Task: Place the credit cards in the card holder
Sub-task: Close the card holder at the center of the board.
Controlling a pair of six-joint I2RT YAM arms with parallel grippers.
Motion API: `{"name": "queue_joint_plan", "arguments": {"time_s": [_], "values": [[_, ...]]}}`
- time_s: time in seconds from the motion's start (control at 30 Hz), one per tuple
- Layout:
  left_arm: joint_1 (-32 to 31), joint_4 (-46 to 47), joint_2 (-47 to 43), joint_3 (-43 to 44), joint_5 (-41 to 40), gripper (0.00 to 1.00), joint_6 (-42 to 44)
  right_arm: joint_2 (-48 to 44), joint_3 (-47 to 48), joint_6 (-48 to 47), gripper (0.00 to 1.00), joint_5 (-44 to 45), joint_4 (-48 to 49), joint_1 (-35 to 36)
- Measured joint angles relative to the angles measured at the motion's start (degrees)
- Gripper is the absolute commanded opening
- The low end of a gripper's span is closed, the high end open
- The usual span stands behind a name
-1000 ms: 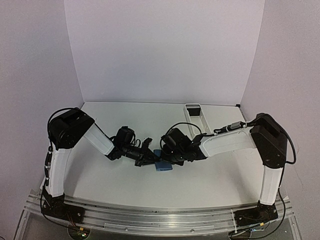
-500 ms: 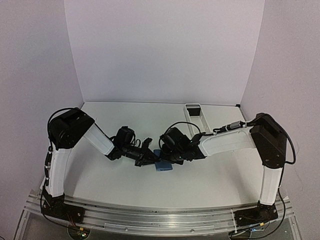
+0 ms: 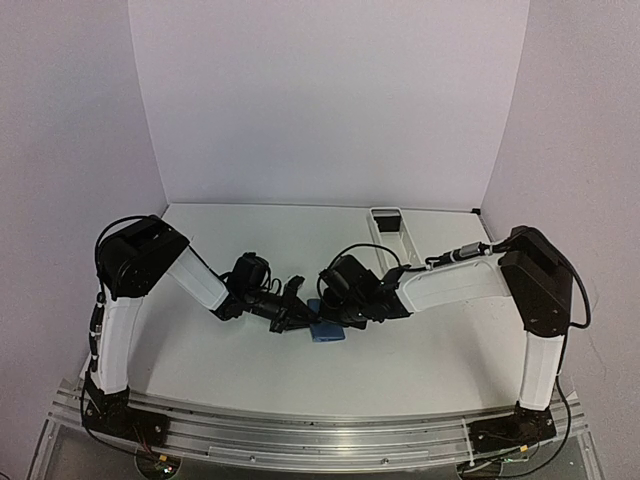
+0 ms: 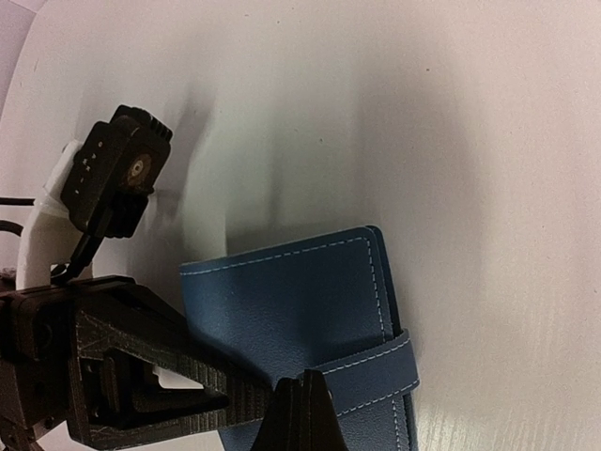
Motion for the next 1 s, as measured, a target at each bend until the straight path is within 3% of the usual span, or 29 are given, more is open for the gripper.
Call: {"name": "queue_joint_plan", "arguments": {"time_s": [1.0], "values": [[-0.2, 0.0, 0.6, 0.9, 0.0, 0.0, -0.2, 0.7, -0.1, -1.1, 0.0, 1.0, -0.1, 0.2]]}}
